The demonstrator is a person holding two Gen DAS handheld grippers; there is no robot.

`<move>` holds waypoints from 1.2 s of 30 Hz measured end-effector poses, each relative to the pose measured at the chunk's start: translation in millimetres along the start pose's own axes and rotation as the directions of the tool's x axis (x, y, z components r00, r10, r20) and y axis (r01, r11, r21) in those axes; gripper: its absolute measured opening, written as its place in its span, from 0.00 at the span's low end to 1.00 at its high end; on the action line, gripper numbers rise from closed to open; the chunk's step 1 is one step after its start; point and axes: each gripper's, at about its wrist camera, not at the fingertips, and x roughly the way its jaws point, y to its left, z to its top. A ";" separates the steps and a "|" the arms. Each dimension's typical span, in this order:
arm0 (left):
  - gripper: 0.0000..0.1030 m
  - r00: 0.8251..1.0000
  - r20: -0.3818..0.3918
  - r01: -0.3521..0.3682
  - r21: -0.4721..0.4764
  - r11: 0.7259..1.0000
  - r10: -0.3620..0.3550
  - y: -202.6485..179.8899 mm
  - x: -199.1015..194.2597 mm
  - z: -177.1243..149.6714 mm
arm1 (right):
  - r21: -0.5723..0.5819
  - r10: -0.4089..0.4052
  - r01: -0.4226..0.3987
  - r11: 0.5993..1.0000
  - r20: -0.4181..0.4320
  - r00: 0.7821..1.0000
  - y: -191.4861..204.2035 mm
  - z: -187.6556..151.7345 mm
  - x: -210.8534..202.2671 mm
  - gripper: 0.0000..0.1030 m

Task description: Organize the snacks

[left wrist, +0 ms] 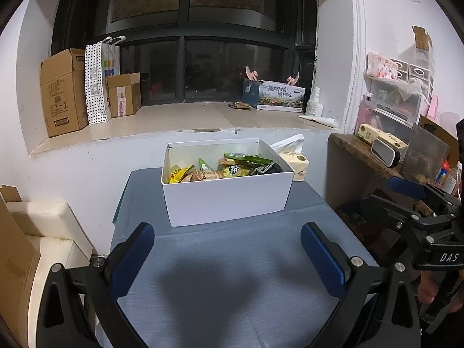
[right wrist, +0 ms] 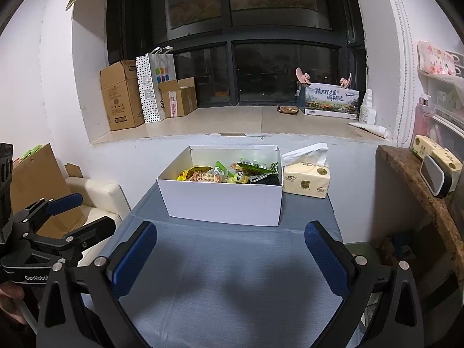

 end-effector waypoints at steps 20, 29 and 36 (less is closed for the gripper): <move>1.00 1.000 -0.006 -0.001 0.015 1.000 0.001 -1.6 -1.0 -0.5 | 0.000 0.004 -0.004 1.000 -0.005 1.000 2.5 -1.1 0.5 1.00; 1.00 1.000 -0.007 0.002 0.013 1.000 -0.002 -0.7 0.0 -1.3 | 0.004 0.006 -0.006 1.000 -0.006 1.000 2.9 -1.4 0.7 1.00; 1.00 1.000 -0.009 0.002 0.012 1.000 -0.002 -1.3 -0.2 -1.5 | 0.002 0.008 -0.008 1.000 -0.007 1.000 3.4 -1.6 0.3 1.00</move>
